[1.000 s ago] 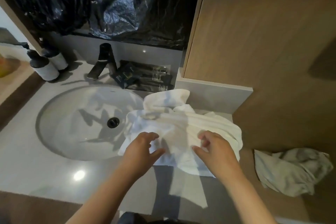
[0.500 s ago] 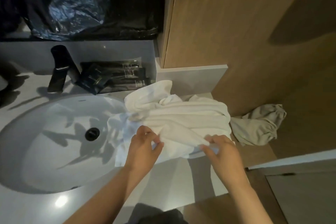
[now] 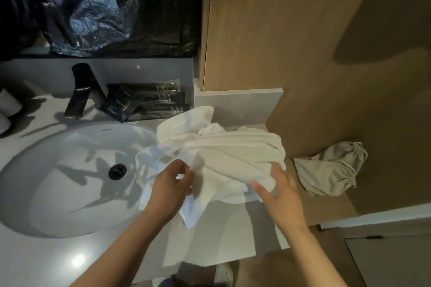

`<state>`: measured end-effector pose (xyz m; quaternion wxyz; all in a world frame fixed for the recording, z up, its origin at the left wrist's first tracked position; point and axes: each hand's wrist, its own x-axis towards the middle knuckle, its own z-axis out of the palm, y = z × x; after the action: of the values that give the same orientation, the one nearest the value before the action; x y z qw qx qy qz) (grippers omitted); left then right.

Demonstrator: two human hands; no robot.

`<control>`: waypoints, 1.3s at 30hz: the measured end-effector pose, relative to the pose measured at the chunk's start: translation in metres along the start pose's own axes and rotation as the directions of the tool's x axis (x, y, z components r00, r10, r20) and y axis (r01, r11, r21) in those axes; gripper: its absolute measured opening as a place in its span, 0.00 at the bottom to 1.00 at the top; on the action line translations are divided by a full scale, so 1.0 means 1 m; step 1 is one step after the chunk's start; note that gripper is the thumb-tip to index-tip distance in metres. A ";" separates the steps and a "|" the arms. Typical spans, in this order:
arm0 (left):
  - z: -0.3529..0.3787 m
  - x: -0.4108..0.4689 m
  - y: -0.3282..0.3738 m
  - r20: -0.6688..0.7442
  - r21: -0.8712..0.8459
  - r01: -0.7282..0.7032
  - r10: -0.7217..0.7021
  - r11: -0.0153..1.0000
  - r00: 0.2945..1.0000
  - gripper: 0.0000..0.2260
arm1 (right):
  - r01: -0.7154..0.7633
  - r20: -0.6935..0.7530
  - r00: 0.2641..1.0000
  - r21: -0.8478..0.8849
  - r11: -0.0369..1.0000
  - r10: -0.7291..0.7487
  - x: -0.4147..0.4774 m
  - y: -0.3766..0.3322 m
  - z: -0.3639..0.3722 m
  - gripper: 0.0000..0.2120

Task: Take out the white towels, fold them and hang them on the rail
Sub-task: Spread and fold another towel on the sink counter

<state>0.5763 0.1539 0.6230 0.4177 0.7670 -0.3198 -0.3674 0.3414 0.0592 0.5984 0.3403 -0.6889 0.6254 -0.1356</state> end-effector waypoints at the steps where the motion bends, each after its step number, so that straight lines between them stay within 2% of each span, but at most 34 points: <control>1: 0.000 -0.001 0.001 -0.005 -0.013 0.003 -0.003 1.000 1.000 0.07 | -0.013 0.013 1.000 -0.003 1.000 0.013 0.001 -0.001 0.002 0.41; 3: -0.001 -0.004 0.002 -0.020 -0.011 0.007 -0.008 1.000 1.000 0.07 | -0.016 0.067 0.998 0.013 1.000 0.015 0.006 -0.002 0.003 0.39; 6: -0.004 -0.008 0.004 -0.033 0.011 0.009 -0.009 1.000 0.999 0.07 | -0.035 0.124 0.992 0.145 0.989 0.017 0.015 -0.008 -0.010 0.31; 10: -0.006 -0.012 0.014 -0.078 -0.053 -0.031 0.027 0.998 0.997 0.08 | 0.052 0.068 0.995 0.253 0.966 -0.072 0.020 -0.030 -0.037 0.16; 13: -0.012 -0.012 0.032 -0.118 -0.119 -0.099 0.085 0.988 0.989 0.08 | 0.175 -0.051 0.985 0.328 0.928 -0.168 0.016 -0.057 -0.056 0.04; 15: -0.018 -0.009 0.046 -0.144 -0.121 -0.140 0.122 0.983 0.982 0.08 | 0.235 -0.109 0.972 0.372 0.898 -0.209 0.012 -0.080 -0.068 0.05; 17: -0.026 -0.008 0.058 -0.179 -0.171 -0.182 0.151 0.968 0.972 0.07 | 0.255 -0.129 0.967 0.396 0.882 -0.221 0.009 -0.098 -0.078 0.02; 20: -0.036 -0.005 0.073 -0.191 -0.220 -0.266 0.226 0.938 0.955 0.09 | 0.301 -0.155 0.953 0.409 0.862 -0.259 0.008 -0.122 -0.091 0.10; 24: -0.049 0.000 0.088 -0.218 -0.221 -0.322 0.276 0.920 0.936 0.11 | 0.373 -0.188 0.928 0.443 0.815 -0.322 0.006 -0.151 -0.108 0.06; 26: -0.054 0.001 0.093 -0.227 -0.224 -0.354 0.305 0.908 0.925 0.12 | 0.397 -0.193 0.918 0.442 0.804 -0.347 0.006 -0.162 -0.113 0.08; 29: -0.058 0.002 0.094 -0.244 -0.201 -0.384 0.333 0.901 0.911 0.12 | 0.399 -0.175 0.917 0.441 0.804 -0.360 0.005 -0.175 -0.116 0.09; 34: -0.058 0.001 0.086 -0.236 -0.182 -0.354 0.309 0.917 0.921 0.09 | 0.320 -0.076 0.944 0.450 0.834 -0.321 0.008 -0.179 -0.119 0.12; 37: -0.058 0.001 0.089 -0.230 -0.224 -0.371 0.321 0.901 0.919 0.11 | 0.342 -0.129 0.937 0.526 0.779 -0.324 0.012 -0.174 -0.120 0.08; 39: -0.057 0.003 0.092 -0.234 -0.239 -0.384 0.331 0.892 0.914 0.10 | 0.279 -0.041 0.952 0.530 0.801 -0.304 0.016 -0.173 -0.112 0.09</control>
<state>0.6086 0.1336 0.7249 0.6107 0.6590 -0.3598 -0.2518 0.4092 0.0078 0.7868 0.5063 -0.6588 0.4423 -0.3376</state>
